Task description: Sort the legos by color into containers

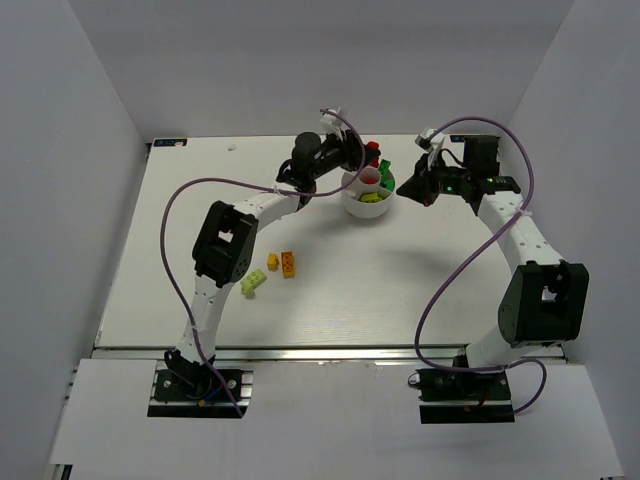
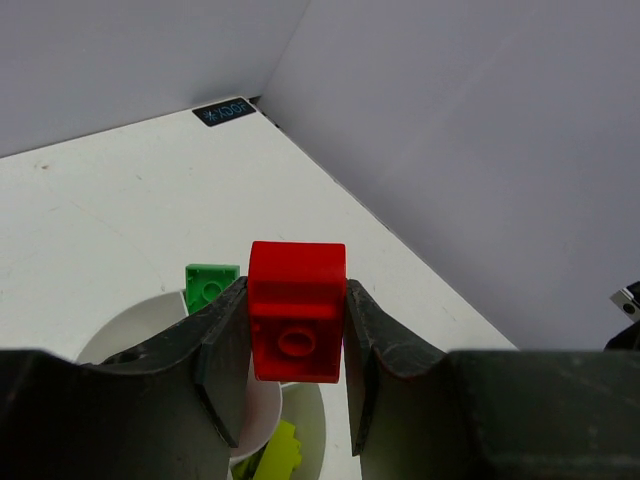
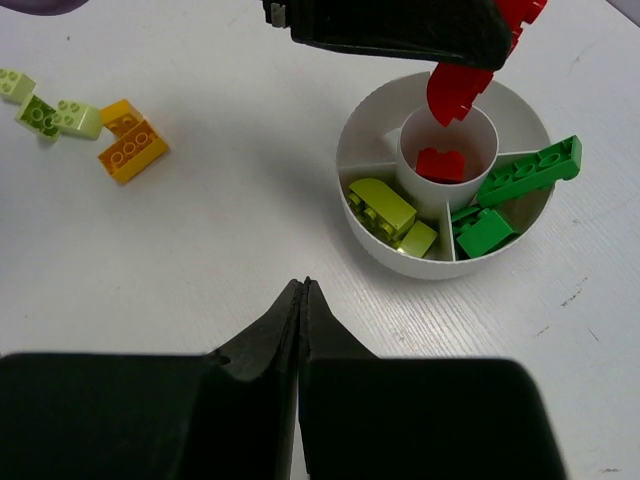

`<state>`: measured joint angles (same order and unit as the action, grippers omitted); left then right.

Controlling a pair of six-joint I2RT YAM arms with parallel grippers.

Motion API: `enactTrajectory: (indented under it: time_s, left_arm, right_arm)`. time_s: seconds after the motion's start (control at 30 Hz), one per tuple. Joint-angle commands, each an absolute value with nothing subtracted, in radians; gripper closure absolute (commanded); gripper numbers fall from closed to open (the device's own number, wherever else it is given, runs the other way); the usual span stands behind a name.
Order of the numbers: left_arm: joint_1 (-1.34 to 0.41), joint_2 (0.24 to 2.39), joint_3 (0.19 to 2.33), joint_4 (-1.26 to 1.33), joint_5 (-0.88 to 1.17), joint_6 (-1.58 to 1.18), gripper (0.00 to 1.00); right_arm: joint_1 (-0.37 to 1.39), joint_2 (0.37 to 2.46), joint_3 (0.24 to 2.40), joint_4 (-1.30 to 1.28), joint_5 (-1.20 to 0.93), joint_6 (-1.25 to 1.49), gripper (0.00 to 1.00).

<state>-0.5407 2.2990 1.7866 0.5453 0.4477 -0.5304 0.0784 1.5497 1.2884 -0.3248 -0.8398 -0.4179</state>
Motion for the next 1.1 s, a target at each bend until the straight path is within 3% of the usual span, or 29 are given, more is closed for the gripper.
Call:
enactTrajectory:
  time_s: [0.0,0.53,0.67,0.7,0.8,0.9,1.07]
  left_arm:
    - [-0.554,2.284,1.838,0.577,0.407,-0.511,0.99]
    - [-0.563,2.329,1.839,0.506,0.36,-0.479,0.93]
    - [-0.566,2.332,1.842,0.486,0.342,-0.474,0.77]
    - [-0.568,2.332,1.842,0.48,0.327,-0.469,0.67]
    - [-0.572,2.327,1.842,0.457,0.308,-0.453,0.54]
    - [-0.574,2.324,1.845,0.437,0.298,-0.443,0.46]
    - [-0.574,2.315,1.842,0.426,0.287,-0.44,0.4]
  right_arm:
    - [0.071,1.516,1.316,-0.302,-0.859,-0.405,1.0]
    - [0.067,1.523,1.322,-0.313,-0.868,-0.405,1.0]
    - [0.066,1.526,1.322,-0.314,-0.868,-0.405,1.0]
    - [0.066,1.525,1.321,-0.314,-0.871,-0.405,1.0]
    - [0.066,1.525,1.321,-0.314,-0.871,-0.403,1.0]
    - [0.067,1.525,1.321,-0.314,-0.873,-0.403,1.0]
    - [0.066,1.525,1.319,-0.318,-0.874,-0.405,0.99]
